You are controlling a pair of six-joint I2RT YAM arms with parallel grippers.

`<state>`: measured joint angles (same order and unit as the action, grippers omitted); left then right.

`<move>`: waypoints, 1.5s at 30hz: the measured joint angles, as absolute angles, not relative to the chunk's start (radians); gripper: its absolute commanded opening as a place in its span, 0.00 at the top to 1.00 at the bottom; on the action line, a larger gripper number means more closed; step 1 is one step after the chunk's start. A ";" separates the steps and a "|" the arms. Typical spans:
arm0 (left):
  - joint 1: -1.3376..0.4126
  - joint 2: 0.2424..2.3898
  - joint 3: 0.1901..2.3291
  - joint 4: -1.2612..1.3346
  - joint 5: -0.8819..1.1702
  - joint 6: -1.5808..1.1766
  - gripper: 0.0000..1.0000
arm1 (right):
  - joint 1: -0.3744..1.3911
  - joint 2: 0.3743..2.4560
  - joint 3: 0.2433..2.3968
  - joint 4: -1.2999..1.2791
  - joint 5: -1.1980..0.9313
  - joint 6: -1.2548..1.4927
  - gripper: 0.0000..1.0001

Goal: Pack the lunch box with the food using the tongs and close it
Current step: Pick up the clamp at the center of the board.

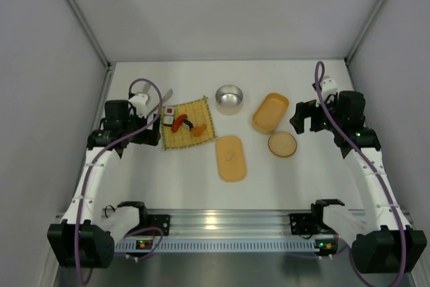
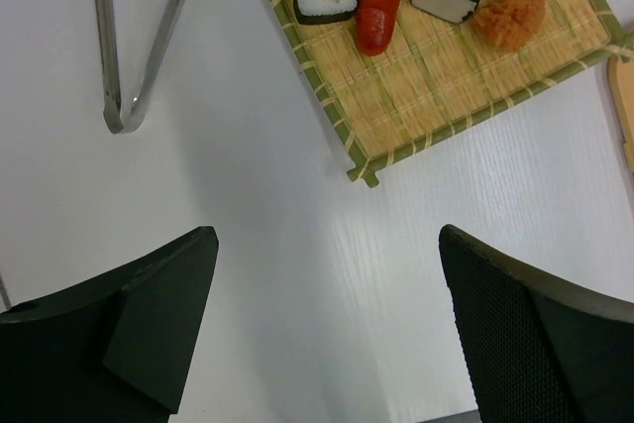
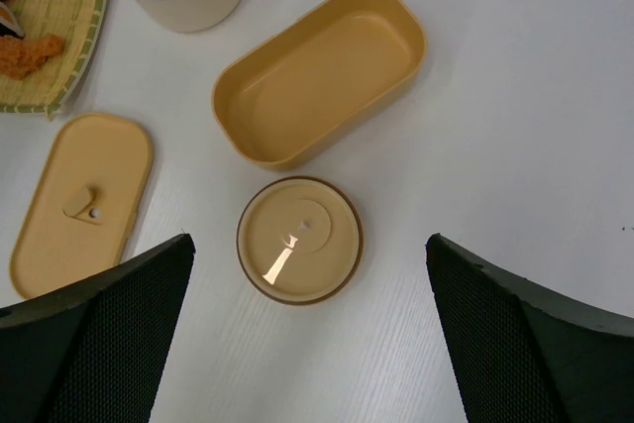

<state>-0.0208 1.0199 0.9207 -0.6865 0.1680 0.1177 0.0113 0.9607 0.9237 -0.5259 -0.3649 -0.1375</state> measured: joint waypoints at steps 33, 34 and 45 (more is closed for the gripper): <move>0.307 1.728 1.345 -0.840 0.334 0.690 0.02 | 0.011 1.022 0.924 -0.539 -0.390 -0.138 0.01; 0.307 1.747 1.346 -0.830 0.345 0.692 0.02 | 0.011 1.022 0.924 -0.540 -0.390 -0.138 0.01; 0.302 1.869 1.380 -0.709 0.385 0.698 0.02 | 0.011 1.050 0.939 -0.544 -0.390 -0.138 0.01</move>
